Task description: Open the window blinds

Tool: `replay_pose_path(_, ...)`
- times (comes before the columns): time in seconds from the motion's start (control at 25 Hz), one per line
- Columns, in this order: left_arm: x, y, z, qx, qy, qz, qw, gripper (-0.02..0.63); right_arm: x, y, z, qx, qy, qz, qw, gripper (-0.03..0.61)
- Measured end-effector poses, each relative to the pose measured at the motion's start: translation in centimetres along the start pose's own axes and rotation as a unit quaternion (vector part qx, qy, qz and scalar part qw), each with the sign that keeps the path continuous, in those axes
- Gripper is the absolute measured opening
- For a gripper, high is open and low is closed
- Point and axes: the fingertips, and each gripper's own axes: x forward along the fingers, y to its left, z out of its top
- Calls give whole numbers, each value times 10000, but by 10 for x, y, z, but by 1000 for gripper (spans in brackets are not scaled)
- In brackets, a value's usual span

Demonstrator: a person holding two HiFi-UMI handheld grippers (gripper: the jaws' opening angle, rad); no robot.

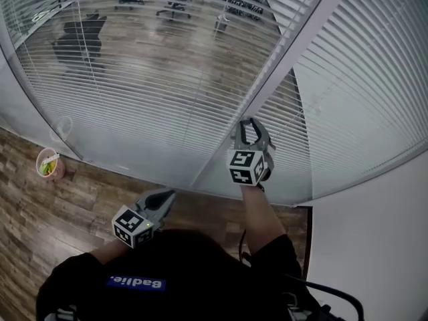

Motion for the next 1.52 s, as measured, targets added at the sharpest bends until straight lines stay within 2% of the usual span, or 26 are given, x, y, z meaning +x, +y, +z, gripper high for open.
replay_pose_path(0.12,0,1,-1,-18,-5,9,10000,0,1,3,-2,-961,123,-145,9952,124)
replay_pose_path(0.24,0,1,-1,-23,-1,-9,10000,0,2,6,-3,-1833,232,-233,9825,124)
replay_pose_path(0.44,2,0,0,-23,-4,-60,10000,0,2,8,-3,-2769,308,-287,9600,124)
replay_pose_path(0.72,2,0,0,-40,6,-95,9999,0,1,11,-5,-4179,353,-275,9074,124)
replay_pose_path(0.84,3,0,-1,-40,8,-104,9999,0,1,11,-5,-4454,320,-270,8943,124)
replay_pose_path(1.12,0,1,0,-19,23,-101,9999,0,3,12,-7,-4538,309,-358,8899,127)
replay_pose_path(1.44,-11,4,6,81,85,-82,9999,0,-5,16,0,-4325,92,-479,9003,135)
replay_pose_path(1.52,-15,4,8,123,132,-122,9998,0,-10,16,3,-4197,51,-537,9060,127)
